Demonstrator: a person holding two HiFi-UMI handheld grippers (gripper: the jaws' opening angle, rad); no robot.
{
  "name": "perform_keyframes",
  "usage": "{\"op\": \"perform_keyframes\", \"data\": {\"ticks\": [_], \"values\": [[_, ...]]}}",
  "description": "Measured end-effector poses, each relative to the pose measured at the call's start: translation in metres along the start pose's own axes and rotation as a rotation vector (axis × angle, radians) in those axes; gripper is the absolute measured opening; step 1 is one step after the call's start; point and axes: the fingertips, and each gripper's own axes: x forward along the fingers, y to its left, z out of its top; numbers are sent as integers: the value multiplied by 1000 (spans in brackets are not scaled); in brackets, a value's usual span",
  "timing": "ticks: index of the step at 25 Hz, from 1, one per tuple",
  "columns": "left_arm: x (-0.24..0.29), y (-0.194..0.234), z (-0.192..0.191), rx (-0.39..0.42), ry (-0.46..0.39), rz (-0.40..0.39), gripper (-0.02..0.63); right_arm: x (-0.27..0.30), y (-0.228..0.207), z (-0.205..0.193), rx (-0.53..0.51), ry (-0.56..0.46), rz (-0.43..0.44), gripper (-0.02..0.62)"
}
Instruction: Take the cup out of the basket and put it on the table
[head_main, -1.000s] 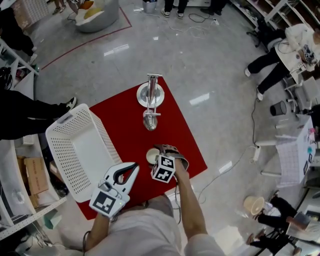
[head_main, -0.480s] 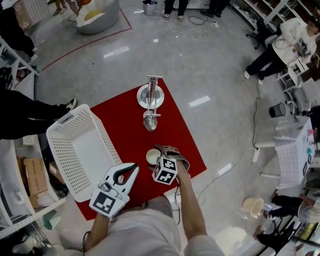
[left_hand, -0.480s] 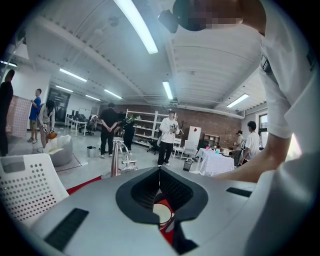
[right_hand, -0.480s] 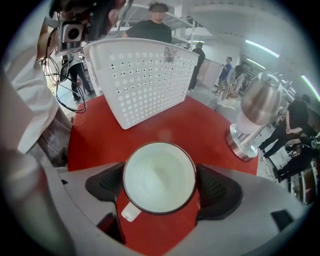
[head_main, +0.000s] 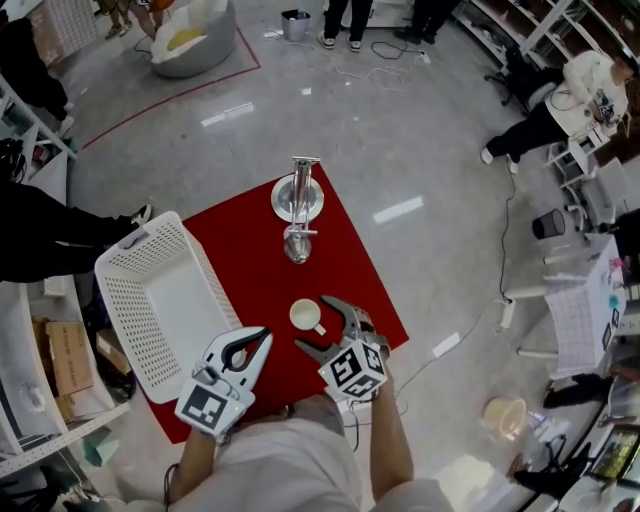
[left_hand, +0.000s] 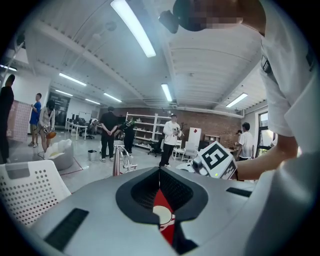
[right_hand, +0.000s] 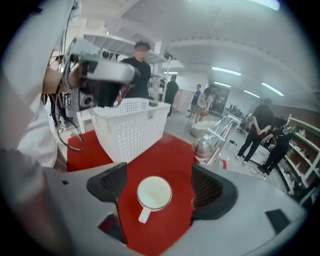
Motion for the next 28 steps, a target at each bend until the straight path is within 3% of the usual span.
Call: {"op": "perform_keyframes", "data": {"ticks": [1, 4, 9, 13, 18, 28], "values": [[-1, -1, 1, 3, -3, -1, 11, -11, -2, 13, 17, -51, -30, 399], [-5, -6, 6, 14, -14, -7, 11, -41, -8, 40, 59, -173, -116, 207], [-11, -18, 9, 33, -23, -22, 11, -67, 5, 60, 66, -247, -129, 131], [-17, -26, 10, 38, -32, -32, 11, -85, 15, 74, 130, -361, -139, 43], [-23, -38, 14, 50, -42, -52, 11, -103, 35, 93, 226, -523, -91, 8], [-33, -51, 18, 65, -56, -62, 11, -118, 50, 104, 252, -589, -97, 6]]}}
